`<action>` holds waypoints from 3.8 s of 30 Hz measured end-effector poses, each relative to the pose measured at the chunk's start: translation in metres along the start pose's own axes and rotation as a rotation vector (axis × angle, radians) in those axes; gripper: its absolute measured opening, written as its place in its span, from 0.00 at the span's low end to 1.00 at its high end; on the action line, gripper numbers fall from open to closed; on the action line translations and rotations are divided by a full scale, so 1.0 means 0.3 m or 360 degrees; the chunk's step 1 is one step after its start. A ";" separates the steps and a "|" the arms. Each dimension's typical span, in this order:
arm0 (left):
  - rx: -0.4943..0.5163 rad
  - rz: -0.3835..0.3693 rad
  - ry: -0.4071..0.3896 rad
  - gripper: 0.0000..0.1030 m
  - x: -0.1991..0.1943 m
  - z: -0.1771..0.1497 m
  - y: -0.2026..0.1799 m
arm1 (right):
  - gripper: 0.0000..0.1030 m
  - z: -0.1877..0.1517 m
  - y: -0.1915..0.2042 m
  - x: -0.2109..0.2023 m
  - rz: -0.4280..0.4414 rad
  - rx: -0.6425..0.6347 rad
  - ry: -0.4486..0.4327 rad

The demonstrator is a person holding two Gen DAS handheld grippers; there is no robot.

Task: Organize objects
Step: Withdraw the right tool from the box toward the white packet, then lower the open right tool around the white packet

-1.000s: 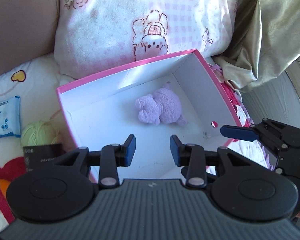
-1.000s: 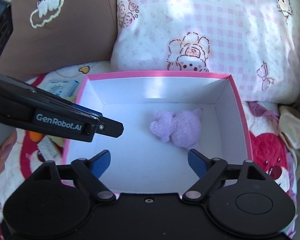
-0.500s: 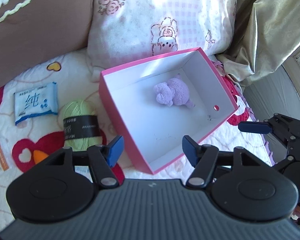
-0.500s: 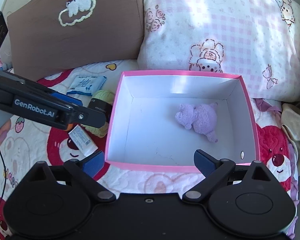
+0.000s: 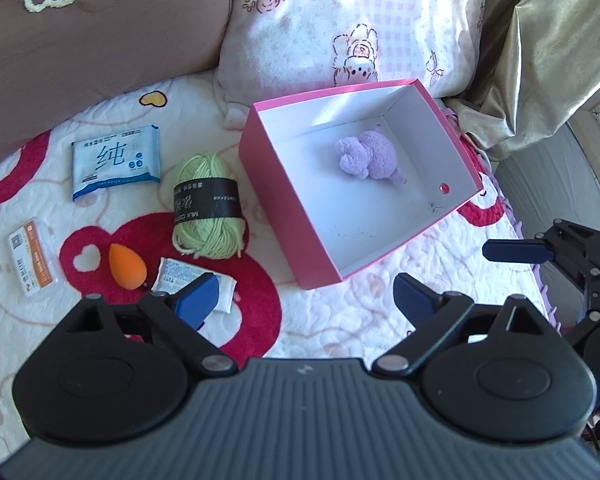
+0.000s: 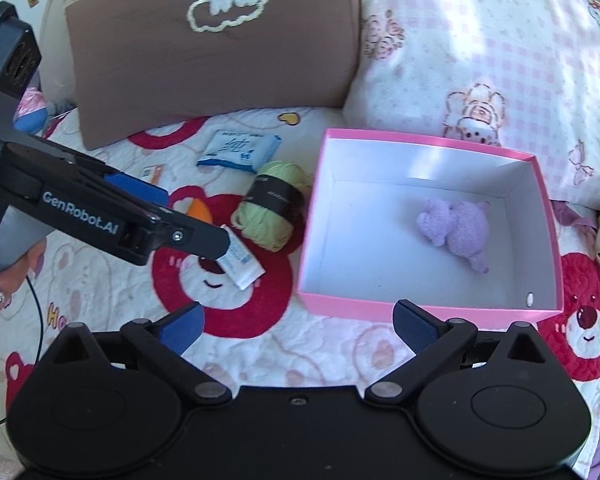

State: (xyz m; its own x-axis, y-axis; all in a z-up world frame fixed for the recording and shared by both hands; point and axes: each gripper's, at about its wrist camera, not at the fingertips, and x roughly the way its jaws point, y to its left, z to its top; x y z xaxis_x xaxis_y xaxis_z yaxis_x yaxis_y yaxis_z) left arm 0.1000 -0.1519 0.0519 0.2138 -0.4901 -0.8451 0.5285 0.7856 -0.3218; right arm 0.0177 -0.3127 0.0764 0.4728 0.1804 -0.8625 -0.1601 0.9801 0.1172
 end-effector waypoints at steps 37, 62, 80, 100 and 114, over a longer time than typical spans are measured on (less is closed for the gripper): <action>-0.0170 0.0117 0.0038 0.93 -0.100 -0.275 0.320 | 0.99 -0.099 0.303 0.086 0.0218 -0.0049 -0.0247; 0.0048 0.0227 -0.0131 0.93 0.049 -0.313 0.348 | 0.99 -0.176 0.457 0.410 -0.0050 -0.0536 -0.0213; 0.0137 0.0170 -0.0188 0.90 0.238 -0.282 0.392 | 0.99 -0.120 0.385 0.575 0.0037 -0.0228 -0.0169; 0.0020 0.0025 -0.0183 0.60 0.391 -0.266 0.444 | 0.98 -0.132 0.209 0.750 0.0245 0.0174 -0.0146; 0.0111 0.0052 -0.0215 0.55 0.456 -0.231 0.423 | 1.00 -0.135 0.164 0.793 0.0341 0.0238 -0.0063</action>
State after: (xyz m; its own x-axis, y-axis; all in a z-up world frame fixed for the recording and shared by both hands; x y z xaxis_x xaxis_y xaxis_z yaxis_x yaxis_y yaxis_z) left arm 0.1392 -0.0931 -0.1340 0.3383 -0.5147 -0.7878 0.5741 0.7762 -0.2606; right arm 0.0871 -0.2250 -0.1429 0.4761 0.3854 -0.7904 -0.1321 0.9200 0.3690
